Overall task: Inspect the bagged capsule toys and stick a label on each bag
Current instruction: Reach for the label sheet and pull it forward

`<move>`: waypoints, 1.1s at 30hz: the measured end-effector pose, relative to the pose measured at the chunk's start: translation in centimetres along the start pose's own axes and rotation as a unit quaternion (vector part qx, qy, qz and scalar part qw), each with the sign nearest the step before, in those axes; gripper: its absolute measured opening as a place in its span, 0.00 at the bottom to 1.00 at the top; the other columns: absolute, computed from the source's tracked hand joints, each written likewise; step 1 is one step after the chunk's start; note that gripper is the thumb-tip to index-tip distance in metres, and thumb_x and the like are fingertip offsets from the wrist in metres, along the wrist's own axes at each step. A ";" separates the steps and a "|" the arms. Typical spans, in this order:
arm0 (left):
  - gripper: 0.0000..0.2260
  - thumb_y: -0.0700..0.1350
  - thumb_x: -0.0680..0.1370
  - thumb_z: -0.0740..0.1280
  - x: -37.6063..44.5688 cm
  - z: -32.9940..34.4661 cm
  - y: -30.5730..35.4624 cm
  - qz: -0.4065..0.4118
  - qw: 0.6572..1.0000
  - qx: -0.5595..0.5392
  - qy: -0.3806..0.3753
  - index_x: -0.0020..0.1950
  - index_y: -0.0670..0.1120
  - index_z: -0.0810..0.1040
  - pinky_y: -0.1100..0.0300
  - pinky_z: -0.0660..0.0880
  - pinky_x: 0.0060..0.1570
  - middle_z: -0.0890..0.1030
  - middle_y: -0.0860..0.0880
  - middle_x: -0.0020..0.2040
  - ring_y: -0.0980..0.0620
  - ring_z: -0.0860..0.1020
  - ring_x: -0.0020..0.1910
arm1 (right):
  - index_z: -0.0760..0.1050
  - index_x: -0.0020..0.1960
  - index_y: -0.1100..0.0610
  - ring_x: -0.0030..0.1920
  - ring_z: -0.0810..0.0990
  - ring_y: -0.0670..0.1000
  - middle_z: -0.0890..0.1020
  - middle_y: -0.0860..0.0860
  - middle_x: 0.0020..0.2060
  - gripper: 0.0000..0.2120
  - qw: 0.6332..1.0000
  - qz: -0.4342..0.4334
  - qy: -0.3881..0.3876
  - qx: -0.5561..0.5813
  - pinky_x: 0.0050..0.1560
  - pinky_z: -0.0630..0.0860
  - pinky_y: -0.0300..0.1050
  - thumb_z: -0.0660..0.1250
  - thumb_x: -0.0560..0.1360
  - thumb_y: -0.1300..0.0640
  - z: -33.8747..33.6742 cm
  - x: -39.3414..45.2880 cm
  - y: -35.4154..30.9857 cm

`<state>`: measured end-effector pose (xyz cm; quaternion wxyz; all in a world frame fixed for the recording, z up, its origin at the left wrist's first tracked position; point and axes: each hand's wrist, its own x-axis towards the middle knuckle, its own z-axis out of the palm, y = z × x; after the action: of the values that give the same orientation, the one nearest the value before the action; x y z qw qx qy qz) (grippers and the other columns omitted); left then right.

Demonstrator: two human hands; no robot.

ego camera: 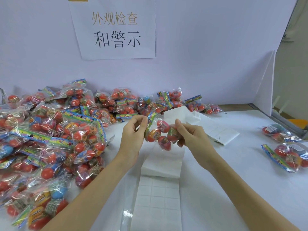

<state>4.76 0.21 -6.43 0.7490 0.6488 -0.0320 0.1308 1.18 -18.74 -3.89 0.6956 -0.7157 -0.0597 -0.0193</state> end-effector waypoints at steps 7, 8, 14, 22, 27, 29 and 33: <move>0.05 0.43 0.87 0.62 -0.6 0.2 0.2 0.063 0.996 0.050 0.023 0.51 0.47 0.74 0.62 0.68 0.30 0.71 0.53 0.36 0.56 0.67 0.29 | 0.76 0.64 0.62 0.47 0.87 0.56 0.87 0.61 0.51 0.21 0.991 0.061 -0.100 0.056 0.47 0.81 0.41 0.76 0.76 0.54 -0.3 0.1 0.7; 0.05 0.43 0.87 0.62 -0.6 0.1 0.3 0.069 0.996 0.049 0.024 0.51 0.46 0.73 0.62 0.67 0.28 0.71 0.51 0.36 0.55 0.67 0.28 | 0.76 0.64 0.61 0.47 0.86 0.56 0.87 0.61 0.51 0.20 0.991 0.058 -0.102 0.057 0.48 0.80 0.41 0.76 0.76 0.57 -0.4 0.1 0.8; 0.04 0.41 0.87 0.62 -0.4 -0.1 0.8 0.081 0.995 0.045 0.024 0.52 0.44 0.73 0.63 0.65 0.27 0.70 0.51 0.36 0.55 0.65 0.26 | 0.76 0.66 0.55 0.46 0.86 0.54 0.84 0.57 0.45 0.23 0.992 0.030 -0.114 0.040 0.45 0.79 0.40 0.78 0.74 0.58 -0.2 0.0 0.7; 0.25 0.56 0.73 0.77 -0.5 -0.3 0.9 -0.009 0.992 0.057 -0.108 0.65 0.49 0.76 0.56 0.82 0.40 0.84 0.43 0.50 0.48 0.85 0.39 | 0.74 0.65 0.56 0.52 0.87 0.63 0.86 0.63 0.52 0.15 0.992 0.039 -0.084 0.083 0.50 0.84 0.48 0.72 0.80 0.56 -0.4 0.0 0.4; 0.23 0.47 0.72 0.81 -0.4 -0.6 0.9 0.021 0.993 0.023 -0.118 0.65 0.57 0.79 0.51 0.81 0.48 0.86 0.39 0.49 0.42 0.84 0.44 | 0.81 0.58 0.63 0.48 0.88 0.63 0.88 0.61 0.48 0.13 0.996 0.055 -0.031 0.057 0.46 0.86 0.53 0.63 0.86 0.54 -0.6 0.0 0.2; 0.30 0.49 0.69 0.82 -0.4 -0.4 0.8 -0.013 0.993 -0.035 -0.109 0.68 0.57 0.76 0.46 0.83 0.53 0.85 0.37 0.52 0.38 0.85 0.49 | 0.83 0.56 0.64 0.47 0.89 0.62 0.88 0.60 0.47 0.12 0.997 0.041 -0.010 0.062 0.44 0.86 0.50 0.64 0.85 0.57 -0.5 0.1 0.2; 0.35 0.46 0.69 0.82 -0.5 -0.2 0.5 -0.041 0.988 -0.035 -0.146 0.72 0.56 0.72 0.41 0.82 0.55 0.86 0.43 0.57 0.40 0.85 0.53 | 0.82 0.56 0.65 0.46 0.88 0.63 0.87 0.64 0.47 0.09 0.996 0.053 0.017 0.064 0.47 0.86 0.53 0.65 0.84 0.61 -0.6 0.2 0.2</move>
<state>4.17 0.40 -6.08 0.7634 0.6348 -0.1194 0.0024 1.46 -19.32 -4.08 0.7406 -0.6718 -0.0113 0.0089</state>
